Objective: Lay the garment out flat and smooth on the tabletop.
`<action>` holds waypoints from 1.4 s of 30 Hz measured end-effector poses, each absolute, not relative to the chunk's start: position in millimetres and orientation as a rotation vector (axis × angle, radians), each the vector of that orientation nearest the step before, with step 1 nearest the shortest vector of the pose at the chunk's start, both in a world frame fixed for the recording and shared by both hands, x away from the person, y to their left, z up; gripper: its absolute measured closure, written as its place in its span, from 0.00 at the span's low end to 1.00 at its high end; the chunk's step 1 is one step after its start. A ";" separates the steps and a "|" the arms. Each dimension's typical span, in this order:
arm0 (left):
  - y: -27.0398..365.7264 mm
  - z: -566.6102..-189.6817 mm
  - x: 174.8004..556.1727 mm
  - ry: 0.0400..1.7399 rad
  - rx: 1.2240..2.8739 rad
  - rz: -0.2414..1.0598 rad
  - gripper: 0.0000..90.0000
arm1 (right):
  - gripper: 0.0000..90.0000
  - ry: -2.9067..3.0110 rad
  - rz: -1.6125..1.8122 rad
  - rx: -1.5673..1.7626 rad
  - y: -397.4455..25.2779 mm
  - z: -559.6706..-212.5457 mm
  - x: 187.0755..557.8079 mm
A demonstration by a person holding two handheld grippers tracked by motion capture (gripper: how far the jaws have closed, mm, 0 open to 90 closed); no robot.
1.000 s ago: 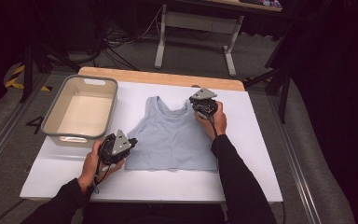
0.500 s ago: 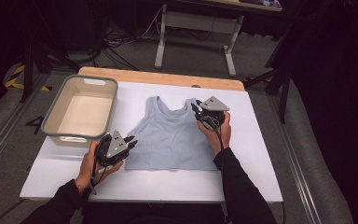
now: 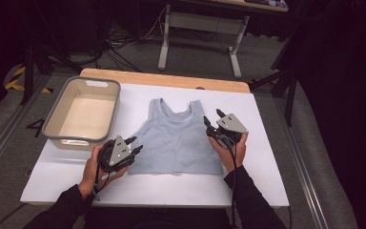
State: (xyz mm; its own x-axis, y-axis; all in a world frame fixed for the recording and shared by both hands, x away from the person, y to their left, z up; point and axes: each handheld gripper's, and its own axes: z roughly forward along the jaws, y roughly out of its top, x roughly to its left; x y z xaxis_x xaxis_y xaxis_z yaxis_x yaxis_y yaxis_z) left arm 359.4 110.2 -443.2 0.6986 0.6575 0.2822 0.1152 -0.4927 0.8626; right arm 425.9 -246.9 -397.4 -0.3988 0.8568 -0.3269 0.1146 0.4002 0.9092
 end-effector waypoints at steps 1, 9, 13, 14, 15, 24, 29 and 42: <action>109.8 -443.7 358.8 0.594 2.000 0.763 0.69 | 0.49 1.788 1.073 0.845 -246.9 -397.4 425.9; 108.6 -449.9 355.3 0.620 1.971 0.775 0.56 | 0.30 1.681 1.032 0.863 -259.2 -402.0 401.9; 106.6 -452.8 353.3 0.621 1.982 0.781 0.49 | 0.23 1.669 1.030 0.865 -260.5 -407.5 392.8; 106.3 -453.2 352.4 0.620 1.981 0.778 0.45 | 0.22 1.674 1.037 0.871 -261.1 -409.0 390.2; 106.6 -453.4 351.5 0.625 1.982 0.782 0.41 | 0.20 1.689 1.034 0.867 -261.3 -411.6 385.5; 114.7 -458.8 349.2 0.659 1.978 0.746 0.21 | 0.16 1.711 1.022 0.826 -264.9 -424.0 364.3; 118.8 -459.9 347.2 0.649 1.966 0.759 0.17 | 0.16 1.703 1.025 0.826 -268.8 -430.1 355.0; 131.5 -462.9 342.1 0.677 1.966 0.739 0.13 | 0.16 1.734 1.021 0.812 -273.4 -441.0 342.3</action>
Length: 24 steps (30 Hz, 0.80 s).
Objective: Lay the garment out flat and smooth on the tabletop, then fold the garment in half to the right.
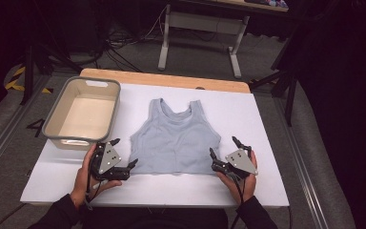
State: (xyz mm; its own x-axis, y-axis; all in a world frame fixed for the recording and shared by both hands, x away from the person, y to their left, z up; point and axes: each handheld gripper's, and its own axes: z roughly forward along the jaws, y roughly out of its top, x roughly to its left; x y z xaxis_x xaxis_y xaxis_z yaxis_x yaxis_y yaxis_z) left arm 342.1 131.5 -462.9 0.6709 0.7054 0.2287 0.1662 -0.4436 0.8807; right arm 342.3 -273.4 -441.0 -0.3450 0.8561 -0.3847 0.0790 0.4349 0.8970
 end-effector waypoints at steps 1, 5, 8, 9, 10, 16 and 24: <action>131.4 -463.1 342.0 0.674 1.969 0.741 0.13 | 0.16 1.735 1.016 0.805 -272.8 -440.6 342.4; 132.7 -464.0 340.1 0.672 1.975 0.733 0.13 | 0.17 1.738 1.022 0.798 -269.7 -440.4 344.0; 134.6 -463.7 340.3 0.678 1.967 0.730 0.13 | 0.17 1.737 1.026 0.795 -268.8 -440.2 344.5; 135.2 -463.9 340.5 0.680 1.966 0.727 0.13 | 0.17 1.737 1.020 0.791 -268.3 -439.8 344.8; 135.6 -464.4 340.8 0.683 1.972 0.727 0.13 | 0.17 1.736 1.023 0.790 -268.2 -439.6 345.0; 134.0 -463.3 340.8 0.672 1.974 0.726 0.13 | 0.18 1.737 1.026 0.794 -267.7 -440.1 346.3; 129.8 -467.1 342.6 0.674 1.999 0.723 0.13 | 0.18 1.729 1.032 0.803 -269.0 -438.6 346.1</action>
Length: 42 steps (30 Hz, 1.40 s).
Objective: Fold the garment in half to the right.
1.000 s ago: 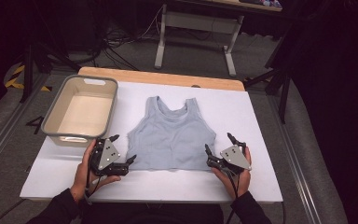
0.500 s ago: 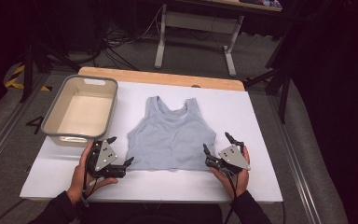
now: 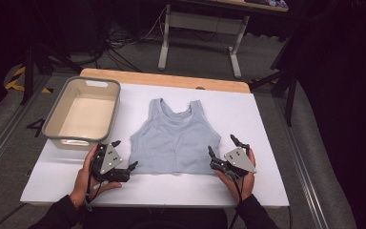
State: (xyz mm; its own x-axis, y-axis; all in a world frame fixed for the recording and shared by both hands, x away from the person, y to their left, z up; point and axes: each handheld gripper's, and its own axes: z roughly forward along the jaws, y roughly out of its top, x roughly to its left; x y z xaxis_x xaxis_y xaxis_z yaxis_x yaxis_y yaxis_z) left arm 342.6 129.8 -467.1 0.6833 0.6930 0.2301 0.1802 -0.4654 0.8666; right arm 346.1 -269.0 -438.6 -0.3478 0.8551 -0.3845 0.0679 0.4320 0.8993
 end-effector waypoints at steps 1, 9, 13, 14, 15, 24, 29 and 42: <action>129.3 -466.8 342.5 0.675 1.996 0.723 0.13 | 0.18 1.736 1.030 0.804 -269.0 -439.1 346.3; 127.8 -464.5 343.2 0.698 1.995 0.745 0.13 | 0.19 1.717 1.064 0.808 -261.5 -435.0 347.7; 127.8 -463.3 343.8 0.749 1.977 0.803 0.14 | 0.20 1.697 1.066 0.777 -248.8 -428.7 352.0; 127.8 -463.5 344.3 0.756 1.980 0.790 0.14 | 0.20 1.680 1.056 0.767 -246.0 -428.1 353.1; 127.8 -463.7 344.4 0.753 1.981 0.787 0.13 | 0.21 1.664 1.062 0.755 -241.5 -426.3 356.0; 125.6 -461.8 341.5 0.725 1.963 0.776 0.14 | 0.22 1.648 1.102 0.715 -220.9 -419.3 369.0; 124.9 -462.5 341.6 0.723 1.972 0.764 0.14 | 0.23 1.703 1.129 0.729 -203.0 -413.4 386.2; 122.5 -463.9 341.7 0.714 2.009 0.735 0.13 | 0.33 1.940 1.147 0.753 -138.2 -397.9 456.5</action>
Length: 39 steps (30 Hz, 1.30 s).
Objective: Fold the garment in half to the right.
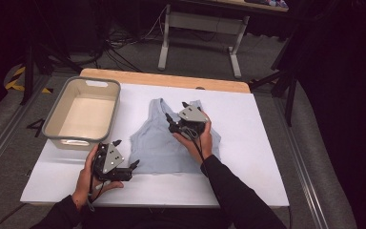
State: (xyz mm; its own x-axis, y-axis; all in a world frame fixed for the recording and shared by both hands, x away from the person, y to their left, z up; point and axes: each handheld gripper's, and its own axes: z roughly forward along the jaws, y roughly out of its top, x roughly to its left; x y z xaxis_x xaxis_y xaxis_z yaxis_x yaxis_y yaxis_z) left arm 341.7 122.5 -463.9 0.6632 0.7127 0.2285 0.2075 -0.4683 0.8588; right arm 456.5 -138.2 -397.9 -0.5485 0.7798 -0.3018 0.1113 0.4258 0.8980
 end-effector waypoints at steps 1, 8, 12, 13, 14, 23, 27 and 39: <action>121.6 -464.5 341.5 0.712 2.009 0.722 0.13 | 0.34 1.956 1.144 0.762 -133.3 -398.6 461.6; 118.9 -466.6 342.6 0.711 2.048 0.686 0.13 | 0.38 2.126 1.095 0.795 -96.9 -406.8 497.3; 117.6 -467.8 343.1 0.724 2.054 0.697 0.13 | 0.38 2.139 1.057 0.803 -83.8 -409.0 511.9; 117.5 -467.8 343.5 0.725 2.057 0.695 0.13 | 0.37 2.136 1.042 0.806 -80.8 -409.6 515.0; 117.2 -468.0 343.7 0.725 2.057 0.690 0.13 | 0.37 2.132 1.031 0.808 -78.0 -410.6 517.9; 114.7 -469.5 345.4 0.699 2.126 0.634 0.17 | 0.39 2.210 0.969 0.859 -64.4 -427.7 543.0; 111.4 -471.4 346.6 0.675 2.204 0.596 0.19 | 0.43 2.277 0.906 0.871 -61.1 -440.7 552.5; 117.4 -471.2 358.8 0.782 2.199 0.358 0.34 | 0.57 2.343 0.854 0.927 -58.3 -456.8 560.4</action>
State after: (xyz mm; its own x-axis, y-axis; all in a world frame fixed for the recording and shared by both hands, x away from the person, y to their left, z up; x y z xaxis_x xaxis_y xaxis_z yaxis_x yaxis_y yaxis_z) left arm 358.8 117.4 -471.2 0.7729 0.6344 0.0085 0.4213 -0.5233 0.7407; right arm 560.4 -58.3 -456.8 -0.6573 0.7276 -0.1963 0.4306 0.5764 0.6946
